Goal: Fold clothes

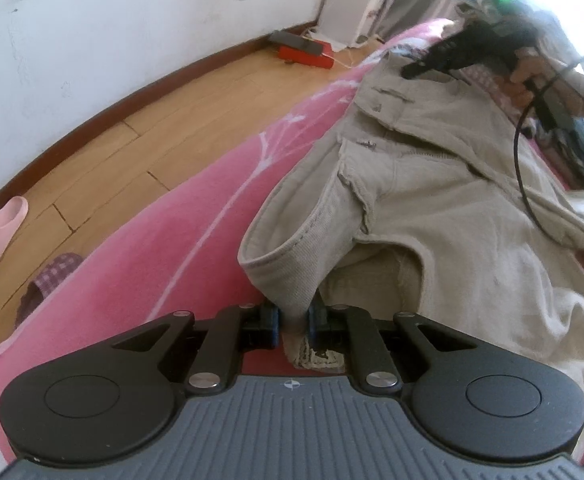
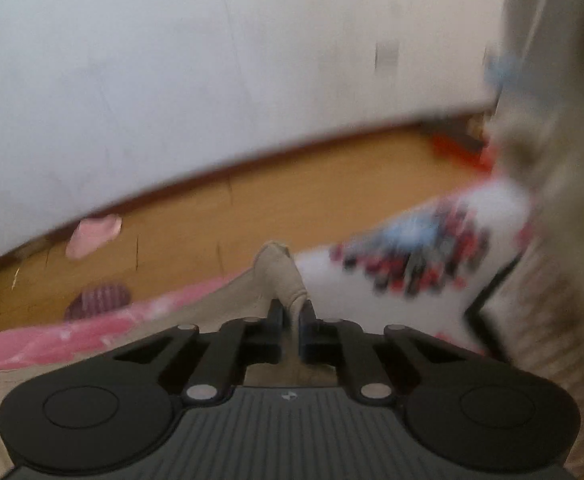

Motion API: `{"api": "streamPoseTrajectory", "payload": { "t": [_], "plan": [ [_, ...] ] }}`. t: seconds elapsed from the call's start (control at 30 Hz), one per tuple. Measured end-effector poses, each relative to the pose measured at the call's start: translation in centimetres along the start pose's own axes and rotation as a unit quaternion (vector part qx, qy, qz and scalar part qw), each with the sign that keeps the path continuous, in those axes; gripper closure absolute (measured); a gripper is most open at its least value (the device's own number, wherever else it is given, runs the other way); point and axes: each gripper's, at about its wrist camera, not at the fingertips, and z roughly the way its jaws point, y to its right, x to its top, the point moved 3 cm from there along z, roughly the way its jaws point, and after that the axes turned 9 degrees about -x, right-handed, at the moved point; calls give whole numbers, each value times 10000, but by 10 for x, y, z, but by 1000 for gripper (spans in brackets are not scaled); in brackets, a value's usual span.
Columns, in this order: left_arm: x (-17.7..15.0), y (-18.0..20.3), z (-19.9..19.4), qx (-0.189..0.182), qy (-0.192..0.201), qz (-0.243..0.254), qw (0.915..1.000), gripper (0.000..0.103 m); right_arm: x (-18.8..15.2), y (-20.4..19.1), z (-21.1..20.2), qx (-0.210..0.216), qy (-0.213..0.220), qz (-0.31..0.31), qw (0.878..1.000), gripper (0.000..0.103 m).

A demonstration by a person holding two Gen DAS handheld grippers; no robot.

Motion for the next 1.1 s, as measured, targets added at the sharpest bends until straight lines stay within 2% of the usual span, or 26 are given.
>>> {"api": "streamPoseTrajectory", "payload": {
  "t": [0.1,0.17,0.23,0.3,0.47,0.53,0.57,0.6,0.67,0.8,0.9,1.0,1.1],
  "plan": [
    [7,3,-3,15,157,-18,9999,93,11,-5,-24,-840,771,-337,9929,94],
    [22,5,-5,-18,387,15,9992,94,15,-8,-20,-1287,961,-510,9857,94],
    [35,6,2,-18,462,190,9988,93,11,-10,-4,-1497,906,-626,9826,94],
    [42,4,16,47,341,293,9990,93,3,-10,18,-1539,799,-572,9832,94],
    [42,-11,36,37,85,83,9999,93,-20,-9,60,-1470,441,-257,9878,90],
    [41,-11,38,44,19,168,9998,92,-19,-5,48,-1403,518,-16,9888,88],
    [40,-11,39,37,-31,210,9998,92,-18,-3,41,-1370,572,113,9888,79],
    [41,-11,39,35,-74,229,9997,90,-16,-1,33,-1338,626,241,9887,64],
    [42,-14,37,27,-163,207,9996,87,-14,4,18,-1272,733,498,9879,62],
    [51,-15,25,86,-298,100,9995,68,-24,22,-64,-953,1214,1154,9813,62],
    [59,-9,7,136,-193,89,9997,65,-66,42,-146,-565,1472,2136,9641,62],
    [62,12,-3,143,56,515,9986,65,-127,50,-231,-689,1574,2775,9452,62],
    [66,27,3,272,117,914,9954,65,-190,56,-319,-1257,1416,3293,9250,62]
  ]
}}
